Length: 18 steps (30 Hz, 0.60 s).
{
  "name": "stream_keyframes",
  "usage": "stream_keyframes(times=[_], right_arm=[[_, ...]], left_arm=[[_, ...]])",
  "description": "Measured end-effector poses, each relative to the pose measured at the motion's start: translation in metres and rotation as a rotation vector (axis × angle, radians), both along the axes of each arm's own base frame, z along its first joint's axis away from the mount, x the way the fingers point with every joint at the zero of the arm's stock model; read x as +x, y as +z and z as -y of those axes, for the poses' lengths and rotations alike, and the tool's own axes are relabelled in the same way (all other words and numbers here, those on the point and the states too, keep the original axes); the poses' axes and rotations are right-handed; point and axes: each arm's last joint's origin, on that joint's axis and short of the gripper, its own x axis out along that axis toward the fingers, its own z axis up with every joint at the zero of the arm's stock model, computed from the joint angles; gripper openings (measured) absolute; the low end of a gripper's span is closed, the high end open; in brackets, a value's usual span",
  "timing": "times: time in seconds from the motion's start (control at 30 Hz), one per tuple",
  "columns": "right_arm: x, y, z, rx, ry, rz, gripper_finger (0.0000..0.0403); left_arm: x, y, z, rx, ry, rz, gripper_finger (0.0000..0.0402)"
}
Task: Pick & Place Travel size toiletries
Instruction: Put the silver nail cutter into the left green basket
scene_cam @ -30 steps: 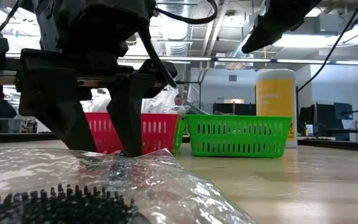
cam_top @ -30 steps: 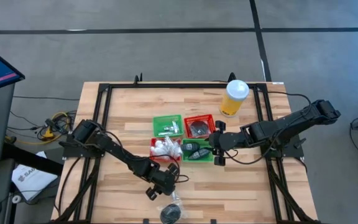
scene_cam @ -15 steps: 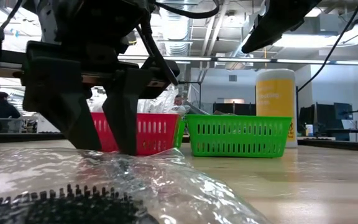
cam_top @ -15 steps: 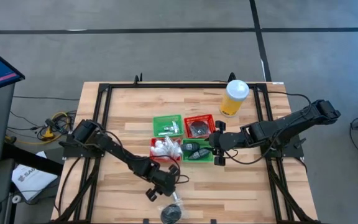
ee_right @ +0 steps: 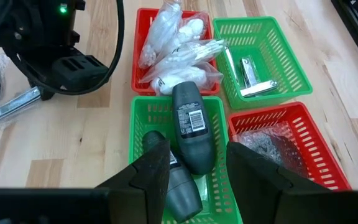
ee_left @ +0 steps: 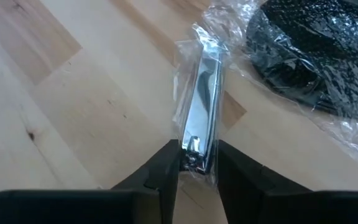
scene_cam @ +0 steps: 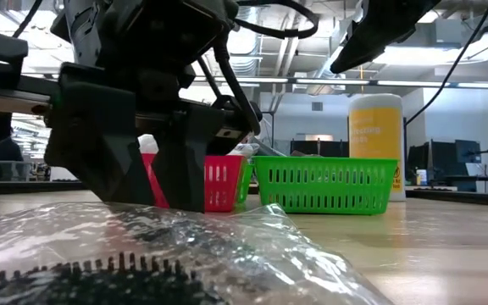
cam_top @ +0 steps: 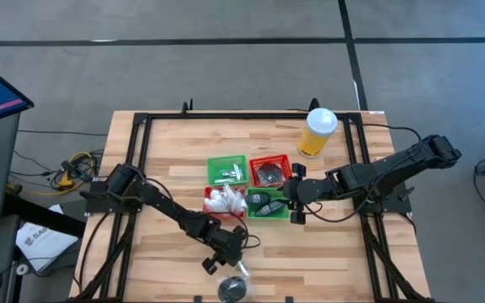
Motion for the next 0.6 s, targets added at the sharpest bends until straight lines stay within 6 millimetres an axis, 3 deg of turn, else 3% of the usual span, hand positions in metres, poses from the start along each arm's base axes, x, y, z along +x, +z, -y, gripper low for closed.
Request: stream_keyframes(times=[0.2, 0.43, 0.6], right_arm=[[0.0, 0.0, 0.0, 0.0, 0.0, 0.0, 0.0147], [0.0, 0.0, 0.0, 0.0, 0.0, 0.0, 0.0147], [0.0, 0.0, 0.0, 0.0, 0.0, -0.002, 0.0147]], left_arm=[[0.0, -0.001, 0.0, -0.013, -0.007, 0.001, 0.0037], [0.0, -0.001, 0.0, -0.015, -0.004, -0.001, 0.0037], [-0.003, 0.015, -0.003, 0.0, 0.018, 0.021, 0.0037]])
